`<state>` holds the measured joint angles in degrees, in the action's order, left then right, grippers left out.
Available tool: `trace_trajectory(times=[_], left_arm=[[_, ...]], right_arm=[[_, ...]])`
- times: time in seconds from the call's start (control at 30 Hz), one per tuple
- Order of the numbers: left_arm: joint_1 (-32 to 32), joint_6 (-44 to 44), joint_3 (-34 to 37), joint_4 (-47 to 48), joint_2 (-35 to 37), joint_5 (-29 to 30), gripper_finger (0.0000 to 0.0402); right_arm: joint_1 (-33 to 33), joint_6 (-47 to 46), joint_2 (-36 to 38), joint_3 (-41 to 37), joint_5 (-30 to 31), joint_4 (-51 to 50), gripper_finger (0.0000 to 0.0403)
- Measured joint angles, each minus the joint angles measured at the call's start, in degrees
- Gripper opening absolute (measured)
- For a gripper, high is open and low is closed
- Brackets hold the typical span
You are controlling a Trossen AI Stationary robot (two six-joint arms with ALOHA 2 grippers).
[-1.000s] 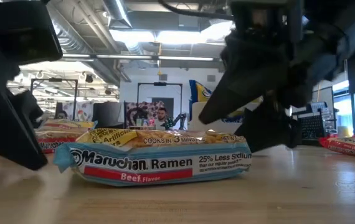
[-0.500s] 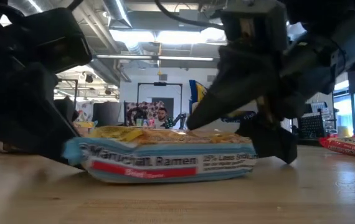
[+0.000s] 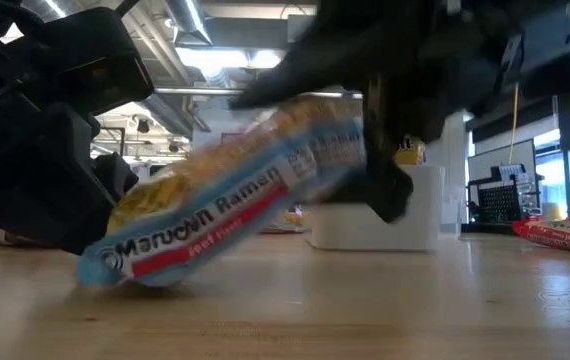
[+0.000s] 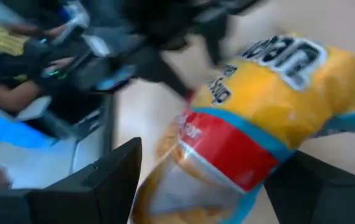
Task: Sort Maruchan noodles
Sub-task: Put the light blue noodle pack in the transparent bin
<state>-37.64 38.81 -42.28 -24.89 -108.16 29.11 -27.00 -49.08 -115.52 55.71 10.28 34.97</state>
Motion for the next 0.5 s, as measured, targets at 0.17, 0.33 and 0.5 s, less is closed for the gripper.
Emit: trace_trajectory(times=[0.17,0.33,0.5], left_arm=[[-0.33,-0.46,-0.44,0.12,0.03,0.93,0.0096],[-0.63,-0.71,-1.55,0.01,0.12,1.57,0.0096],[-1.76,-0.50,-1.95,0.44,0.48,0.52,0.0096]], right_arm=[[-0.02,4.70,-0.01,2.03,-1.87,-0.61,0.0281],[0.00,6.25,0.01,3.55,0.11,-7.25,0.0252],[0.02,9.26,0.01,5.37,0.45,-12.06,0.0181]])
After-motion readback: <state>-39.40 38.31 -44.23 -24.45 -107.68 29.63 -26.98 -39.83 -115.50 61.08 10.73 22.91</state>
